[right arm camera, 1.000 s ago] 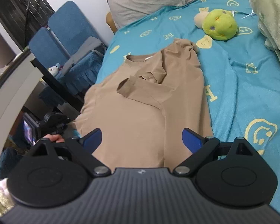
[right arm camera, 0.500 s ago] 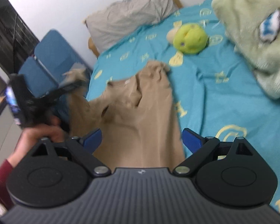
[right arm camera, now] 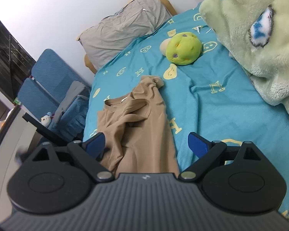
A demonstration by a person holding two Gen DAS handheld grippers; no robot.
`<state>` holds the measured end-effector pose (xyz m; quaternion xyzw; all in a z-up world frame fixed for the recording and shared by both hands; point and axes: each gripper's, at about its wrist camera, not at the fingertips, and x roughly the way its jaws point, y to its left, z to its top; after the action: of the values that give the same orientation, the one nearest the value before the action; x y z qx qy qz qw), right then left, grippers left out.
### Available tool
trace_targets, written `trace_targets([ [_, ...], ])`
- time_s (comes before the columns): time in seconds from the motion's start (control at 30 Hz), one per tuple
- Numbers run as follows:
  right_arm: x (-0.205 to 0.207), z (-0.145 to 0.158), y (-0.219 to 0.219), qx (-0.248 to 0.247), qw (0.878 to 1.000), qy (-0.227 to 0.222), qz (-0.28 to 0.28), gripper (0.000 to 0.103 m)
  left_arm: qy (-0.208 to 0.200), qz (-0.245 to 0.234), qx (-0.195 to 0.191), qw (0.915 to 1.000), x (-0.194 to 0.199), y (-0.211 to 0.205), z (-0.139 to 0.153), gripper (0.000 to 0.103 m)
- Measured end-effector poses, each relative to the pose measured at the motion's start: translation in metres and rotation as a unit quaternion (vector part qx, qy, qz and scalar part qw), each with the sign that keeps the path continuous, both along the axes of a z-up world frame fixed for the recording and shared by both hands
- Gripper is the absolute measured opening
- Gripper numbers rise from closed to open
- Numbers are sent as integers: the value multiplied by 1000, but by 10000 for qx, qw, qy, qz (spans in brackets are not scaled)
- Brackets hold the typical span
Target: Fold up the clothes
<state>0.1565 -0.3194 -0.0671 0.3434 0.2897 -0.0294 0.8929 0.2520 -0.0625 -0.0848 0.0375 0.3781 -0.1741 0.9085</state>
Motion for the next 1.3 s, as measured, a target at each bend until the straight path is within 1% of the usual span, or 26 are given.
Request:
trace_targets([
  [0.1,-7,3,1,4,10000,-39,59,94,646,268,-179,9974,-49,55,-1,79],
  [0.17,-14,8,2,59,9999,-79,134,94,1151,610,-308,9910,-75,91,-5,79],
  [0.2,-19,10,3,69,9998,-117,145,94,1514,882,-383,9838,-84,110,-10,79],
  [0.27,-28,14,5,34,9997,-174,150,94,2079,1306,-614,9674,-99,140,-20,78],
  [0.37,-42,17,8,-12,9998,-178,124,94,2604,1722,-773,9469,-116,169,-33,73],
  [0.5,-53,14,7,20,10000,-74,-24,94,3019,1692,-1060,9322,-130,183,-35,69],
  [0.53,-56,14,7,28,10000,-48,-61,94,3079,1663,-977,9317,-134,182,-34,64],
  [0.57,-59,13,7,35,9999,-22,-97,94,3147,1622,-883,9310,-138,181,-34,53],
  [0.6,-59,12,7,31,9999,3,-97,94,3253,1530,-749,9301,-140,177,-35,45],
  [0.63,-58,11,8,26,9999,28,-98,94,3352,1432,-615,9292,-142,173,-35,30],
  [0.67,-58,9,9,22,9999,53,-98,94,3411,1311,-466,9297,-144,169,-34,12],
  [0.7,-58,8,9,17,9999,78,-98,94,3384,1186,-241,9332,-147,165,-29,6],
  [0.73,-57,7,11,-21,9999,117,-93,94,3325,1075,-22,9369,-150,160,-23,5],
  [0.77,-57,5,13,-59,9998,156,-89,94,3117,1004,188,9447,-153,156,-13,5],
  [0.8,-56,3,15,-90,9997,193,-72,94,2812,850,475,9547,-157,150,0,4],
  [0.83,-56,1,16,-72,9997,228,-38,94,2509,694,744,9626,-160,142,13,4],
  [0.87,-55,-1,17,-55,9996,263,-4,94,2257,538,909,9685,-163,132,24,4],
  [0.93,-52,-6,19,83,9994,315,139,94,1930,241,1045,9753,-175,117,45,4],
  [0.97,-50,-9,21,202,9989,333,246,94,1782,91,1119,9776,-181,109,53,4],
  [1.03,-45,-16,26,522,9966,329,542,94,1628,-212,1330,9774,-201,95,53,4],
  [1.1,-39,-23,35,820,9923,269,890,94,1491,-510,1541,9754,-219,81,50,4],
  [1.13,-34,-27,41,985,9891,220,1074,93,1517,-628,1650,9725,-226,75,41,4],
  [1.17,-28,-32,49,1163,9852,228,1241,86,1527,-702,1675,9714,-232,70,34,3],
  [1.2,-22,-38,58,1339,9807,239,1407,76,1486,-673,1525,9747,-233,74,35,3],
  [1.23,-15,-43,68,1456,9765,323,1553,74,1445,-644,1374,9778,-235,77,37,2],
  [1.3,-1,-58,88,1588,9697,510,1785,66,1361,-585,1071,9832,-239,84,39,1],
])
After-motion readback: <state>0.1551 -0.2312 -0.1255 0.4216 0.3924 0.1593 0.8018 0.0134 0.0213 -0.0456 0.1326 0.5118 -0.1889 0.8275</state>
